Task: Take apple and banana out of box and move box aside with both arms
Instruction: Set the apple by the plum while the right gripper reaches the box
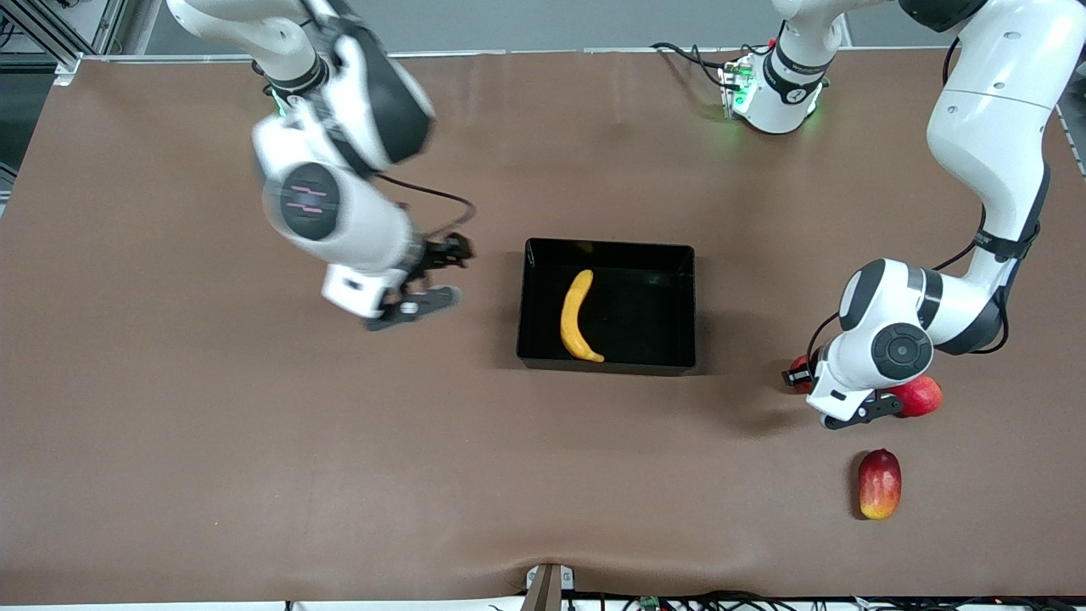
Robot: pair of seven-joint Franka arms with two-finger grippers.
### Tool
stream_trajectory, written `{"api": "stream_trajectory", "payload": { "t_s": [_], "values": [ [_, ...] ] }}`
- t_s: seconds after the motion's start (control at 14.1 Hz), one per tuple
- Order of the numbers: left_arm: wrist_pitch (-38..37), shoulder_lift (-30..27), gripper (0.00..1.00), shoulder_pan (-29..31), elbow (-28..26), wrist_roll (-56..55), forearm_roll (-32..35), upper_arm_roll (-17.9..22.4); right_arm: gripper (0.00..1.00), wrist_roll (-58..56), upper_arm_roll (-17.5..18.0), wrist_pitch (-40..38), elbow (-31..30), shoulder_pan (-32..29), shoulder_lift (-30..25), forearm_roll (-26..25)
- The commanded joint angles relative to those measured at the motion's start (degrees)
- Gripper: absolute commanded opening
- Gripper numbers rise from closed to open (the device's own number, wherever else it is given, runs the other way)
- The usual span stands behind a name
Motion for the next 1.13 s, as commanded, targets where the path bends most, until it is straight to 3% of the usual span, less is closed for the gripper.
{"api": "stream_trajectory", "payload": {
  "t_s": [0.0,0.07,0.21,0.35,0.64,0.85,0.92,0.99,1.06],
  "values": [
    [1.07,-0.55,1.00,0.31,-0.29,-0.20,1.13,-0.61,1.00,2.44,-0.79,1.21,0.48,3.75,2.63,1.52],
    [0.81,-1.25,1.00,0.31,-0.29,-0.63,1.13,-0.70,1.00,2.80,-0.79,2.78,-0.48,4.55,2.98,1.61],
    [-0.33,-4.40,1.00,-0.21,-0.37,-0.73,0.70,-1.22,1.00,3.06,-0.79,13.38,-6.26,6.92,3.25,1.70],
    [-5.67,-7.49,1.00,0.05,0.15,-0.81,0.34,-5.94,1.00,4.72,-0.79,23.93,-11.37,9.91,3.77,1.70],
    [-8.51,-8.82,1.00,-0.21,1.30,-0.99,-2.82,-13.87,1.00,12.97,-0.96,26.52,-12.53,13.43,5.87,1.44],
    [-8.43,-8.03,1.00,-2.57,1.47,-1.25,-2.73,-17.57,1.00,18.09,-1.31,37.56,-14.97,15.99,8.52,0.65],
    [-8.42,-7.33,1.00,-4.24,1.82,-1.34,-2.73,-17.66,0.74,18.18,-1.14,40.21,-15.95,16.08,8.52,0.65],
    [-8.42,-6.71,1.00,-6.08,2.34,-1.34,-2.82,-17.66,0.39,18.27,-1.14,40.06,-16.13,16.08,8.52,0.73],
    [-8.25,-6.10,1.00,-8.19,2.78,-1.43,-2.91,-17.66,0.36,18.18,-1.23,40.32,-16.22,16.08,8.52,0.73]
  ]
}}
